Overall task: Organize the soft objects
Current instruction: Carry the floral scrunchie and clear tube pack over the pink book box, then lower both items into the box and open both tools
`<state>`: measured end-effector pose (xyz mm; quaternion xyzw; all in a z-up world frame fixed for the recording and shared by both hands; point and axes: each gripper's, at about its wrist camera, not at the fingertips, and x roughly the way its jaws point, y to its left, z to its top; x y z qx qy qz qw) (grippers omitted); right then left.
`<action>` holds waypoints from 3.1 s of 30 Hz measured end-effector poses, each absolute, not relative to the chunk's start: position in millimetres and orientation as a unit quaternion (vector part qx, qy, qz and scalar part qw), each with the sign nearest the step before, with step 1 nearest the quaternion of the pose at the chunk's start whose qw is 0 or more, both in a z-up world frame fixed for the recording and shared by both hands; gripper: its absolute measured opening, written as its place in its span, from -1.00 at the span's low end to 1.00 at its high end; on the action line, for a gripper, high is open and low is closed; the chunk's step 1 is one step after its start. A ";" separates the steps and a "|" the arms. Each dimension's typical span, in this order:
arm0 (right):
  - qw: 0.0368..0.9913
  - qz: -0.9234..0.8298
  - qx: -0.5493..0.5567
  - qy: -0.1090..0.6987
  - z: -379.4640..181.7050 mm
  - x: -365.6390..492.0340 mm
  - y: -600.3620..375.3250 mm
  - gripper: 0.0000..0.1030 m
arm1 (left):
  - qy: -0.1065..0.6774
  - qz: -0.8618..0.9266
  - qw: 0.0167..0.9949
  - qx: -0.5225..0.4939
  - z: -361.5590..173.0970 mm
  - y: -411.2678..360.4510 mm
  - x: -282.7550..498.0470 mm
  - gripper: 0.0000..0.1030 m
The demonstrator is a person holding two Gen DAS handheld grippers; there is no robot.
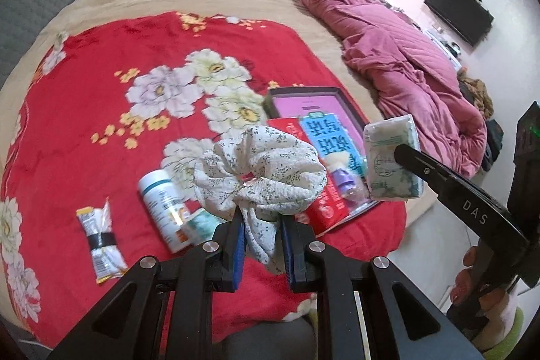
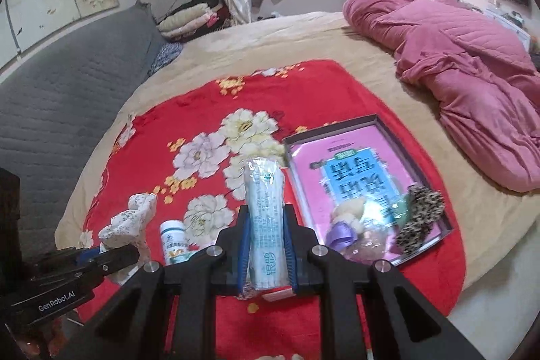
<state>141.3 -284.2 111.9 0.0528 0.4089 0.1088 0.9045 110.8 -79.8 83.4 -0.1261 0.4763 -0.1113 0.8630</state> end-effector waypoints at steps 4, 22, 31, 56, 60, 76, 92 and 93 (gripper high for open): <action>0.909 0.088 0.066 0.402 117.6 141.1 -312.8 -0.64 | 0.475 -0.127 0.863 -0.119 89.8 -100.2 118.0 -0.64; 0.915 0.006 0.108 0.388 122.1 144.2 -414.0 -0.64 | 0.489 -0.210 0.844 -0.066 88.5 -213.4 163.6 -0.64; 0.908 -0.006 0.119 0.401 107.7 153.3 -435.9 -0.64 | 0.515 -0.237 0.822 -0.050 63.0 -255.8 184.0 -0.64; 0.871 -0.005 0.140 0.471 35.8 189.6 -457.2 -0.64 | 0.613 -0.244 0.752 0.006 -49.2 -322.5 228.3 -0.64; 0.867 0.002 0.142 0.477 28.5 195.7 -453.3 -0.64 | 0.617 -0.237 0.750 0.005 -56.1 -322.4 242.0 -0.64; 0.850 0.032 0.122 0.512 -2.5 206.0 -435.4 -0.64 | 0.608 -0.232 0.759 -0.011 -48.9 -300.3 259.7 -0.64; 0.841 0.050 0.128 0.523 -33.4 215.4 -426.3 -0.63 | 0.607 -0.229 0.761 -0.010 -46.1 -293.3 258.5 -0.64; 0.842 0.049 0.126 0.523 -33.1 215.1 -425.6 -0.63 | 0.607 -0.229 0.761 -0.009 -45.8 -293.6 258.3 -0.64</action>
